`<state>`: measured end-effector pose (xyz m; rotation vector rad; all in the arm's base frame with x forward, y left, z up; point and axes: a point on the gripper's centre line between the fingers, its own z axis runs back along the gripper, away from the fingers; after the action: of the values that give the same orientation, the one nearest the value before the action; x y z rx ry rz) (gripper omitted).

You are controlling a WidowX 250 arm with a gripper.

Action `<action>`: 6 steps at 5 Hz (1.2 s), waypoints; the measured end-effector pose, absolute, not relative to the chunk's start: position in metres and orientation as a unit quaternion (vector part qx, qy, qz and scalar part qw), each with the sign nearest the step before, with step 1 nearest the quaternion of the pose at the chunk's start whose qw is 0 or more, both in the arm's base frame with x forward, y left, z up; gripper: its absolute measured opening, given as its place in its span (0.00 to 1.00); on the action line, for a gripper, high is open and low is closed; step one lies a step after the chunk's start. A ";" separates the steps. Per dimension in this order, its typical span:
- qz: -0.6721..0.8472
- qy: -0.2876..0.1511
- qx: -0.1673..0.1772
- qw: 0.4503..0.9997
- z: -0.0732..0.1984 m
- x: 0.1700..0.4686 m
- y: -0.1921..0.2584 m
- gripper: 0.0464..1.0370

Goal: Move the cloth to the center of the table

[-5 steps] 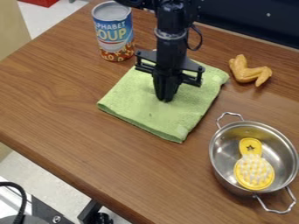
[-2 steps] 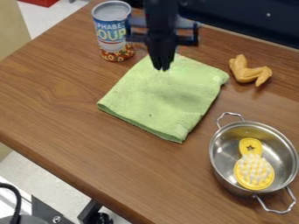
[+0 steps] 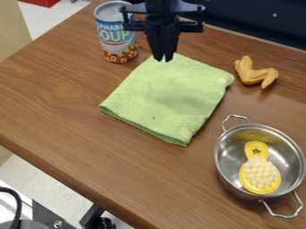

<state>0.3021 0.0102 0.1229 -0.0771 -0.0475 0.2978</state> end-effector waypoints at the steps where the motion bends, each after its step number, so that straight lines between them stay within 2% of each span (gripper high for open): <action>1: 0.155 -0.034 -0.040 0.987 0.132 0.296 0.010 0.40; 2: 0.164 -0.028 -0.034 0.986 0.126 0.290 0.013 0.69; 3: 0.173 -0.028 -0.028 0.984 0.124 0.285 0.015 0.93; 4: 0.179 -0.031 -0.024 0.983 0.124 0.275 0.015 0.96; 5: 0.188 -0.043 0.001 0.981 0.122 0.261 0.025 0.96; 6: 0.240 -0.088 0.015 0.967 0.119 0.252 0.046 0.96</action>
<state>0.2518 0.0461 0.1188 0.0294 -0.1774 0.4864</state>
